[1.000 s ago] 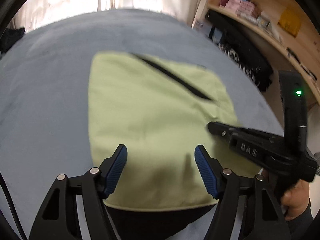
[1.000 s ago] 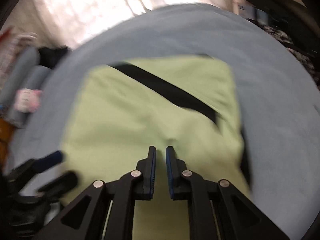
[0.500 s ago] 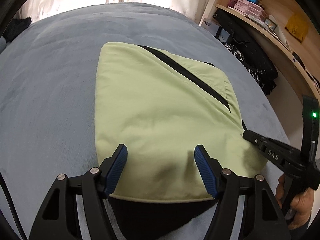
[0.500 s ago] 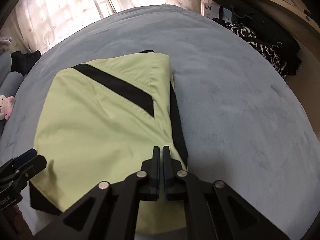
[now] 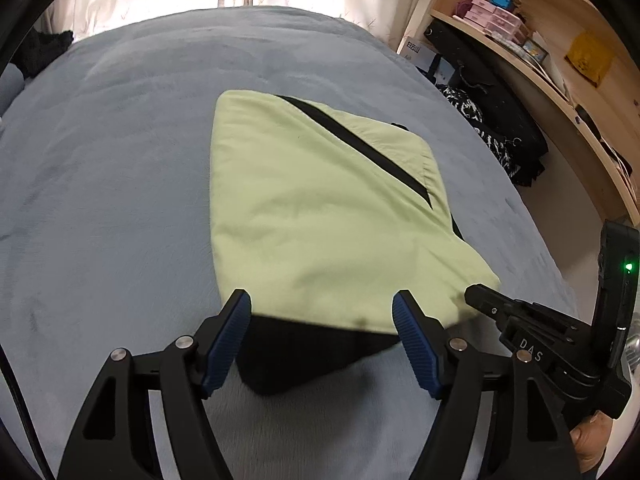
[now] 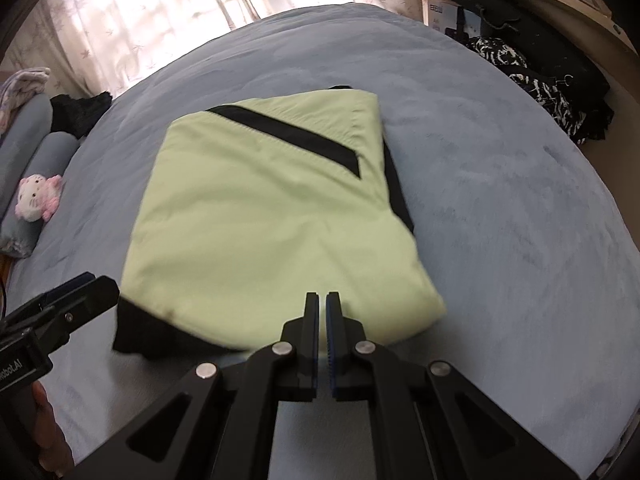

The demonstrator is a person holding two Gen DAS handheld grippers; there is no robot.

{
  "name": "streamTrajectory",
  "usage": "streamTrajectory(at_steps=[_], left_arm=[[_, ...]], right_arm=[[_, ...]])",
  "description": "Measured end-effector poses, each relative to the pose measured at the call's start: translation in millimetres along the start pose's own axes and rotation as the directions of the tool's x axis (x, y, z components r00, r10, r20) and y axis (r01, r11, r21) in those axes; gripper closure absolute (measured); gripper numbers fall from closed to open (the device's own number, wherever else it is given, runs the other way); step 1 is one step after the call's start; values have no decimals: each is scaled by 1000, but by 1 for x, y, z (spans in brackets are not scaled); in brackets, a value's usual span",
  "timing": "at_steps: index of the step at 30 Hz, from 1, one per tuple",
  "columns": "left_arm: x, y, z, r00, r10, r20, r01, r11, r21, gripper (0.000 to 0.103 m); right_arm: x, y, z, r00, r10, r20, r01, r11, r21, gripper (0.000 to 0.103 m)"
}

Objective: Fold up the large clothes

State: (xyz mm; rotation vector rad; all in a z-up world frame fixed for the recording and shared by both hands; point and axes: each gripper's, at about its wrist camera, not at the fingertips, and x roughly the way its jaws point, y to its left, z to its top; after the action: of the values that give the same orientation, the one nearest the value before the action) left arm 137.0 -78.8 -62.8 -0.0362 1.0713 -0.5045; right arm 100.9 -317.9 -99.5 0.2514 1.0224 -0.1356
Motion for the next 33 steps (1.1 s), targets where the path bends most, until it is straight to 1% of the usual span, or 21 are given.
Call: streamTrajectory(at_steps=[1, 2, 3, 5, 6, 8, 12, 16, 19, 22, 24, 27, 29, 30, 33], left_arm=[[-5, -1, -3, 1000, 3, 4, -3, 1000, 7, 29], [-11, -3, -5, 1000, 7, 8, -7, 1000, 15, 29], [-15, -4, -7, 1000, 11, 12, -12, 1000, 21, 29], [-26, -5, -10, 1000, 15, 21, -16, 999, 30, 28], [-31, -6, -12, 1000, 15, 24, -16, 999, 34, 26], [-39, -5, -14, 999, 24, 27, -25, 999, 35, 22], [-49, -3, -13, 998, 52, 27, -53, 997, 49, 22], [-45, 6, -8, 997, 75, -15, -74, 997, 24, 21], [-35, 17, -2, 996, 73, -45, -73, 997, -2, 21], [-21, 29, 3, 995, 58, -76, -59, 998, -16, 21], [-7, 40, 7, 993, 50, -107, -55, 998, -43, 21], [11, 53, 10, 990, 7, -139, -20, 995, -97, 21], [26, 60, 14, 987, -20, -157, 1, 992, -124, 21], [32, 62, 16, 987, -29, -160, 9, 992, -126, 21], [51, 65, 20, 984, -48, -170, 27, 992, -126, 21]], right_arm=[[-3, 1, -1, 1000, 4, 0, -4, 1000, -2, 95], [-9, 3, -3, 1000, 8, 4, -8, 1000, -6, 85], [-13, 4, -3, 1000, 12, 10, -12, 1000, -8, 71], [-24, 6, -3, 999, 17, 30, -17, 1000, -14, 57], [-28, 7, -3, 999, 18, 39, -17, 1000, -18, 54], [-39, 10, -1, 999, 13, 52, -12, 999, -34, 54], [-53, 14, 5, 998, 1, 66, 4, 997, -77, 54], [-56, 9, 13, 998, -18, 52, 23, 994, -106, 54], [-54, 1, 22, 999, -25, 34, 28, 994, -102, 54], [-43, -21, 37, 999, 22, -25, -23, 998, -51, 54], [-34, -34, 45, 998, 41, -53, -42, 999, -10, 54], [-11, -66, 58, 991, 96, -95, -89, 993, 79, 54], [5, -82, 63, 980, 160, -116, -143, 980, 140, 54], [18, -93, 66, 970, 202, -133, -176, 967, 183, 54], [45, -108, 71, 948, 276, -161, -236, 944, 231, 54]])
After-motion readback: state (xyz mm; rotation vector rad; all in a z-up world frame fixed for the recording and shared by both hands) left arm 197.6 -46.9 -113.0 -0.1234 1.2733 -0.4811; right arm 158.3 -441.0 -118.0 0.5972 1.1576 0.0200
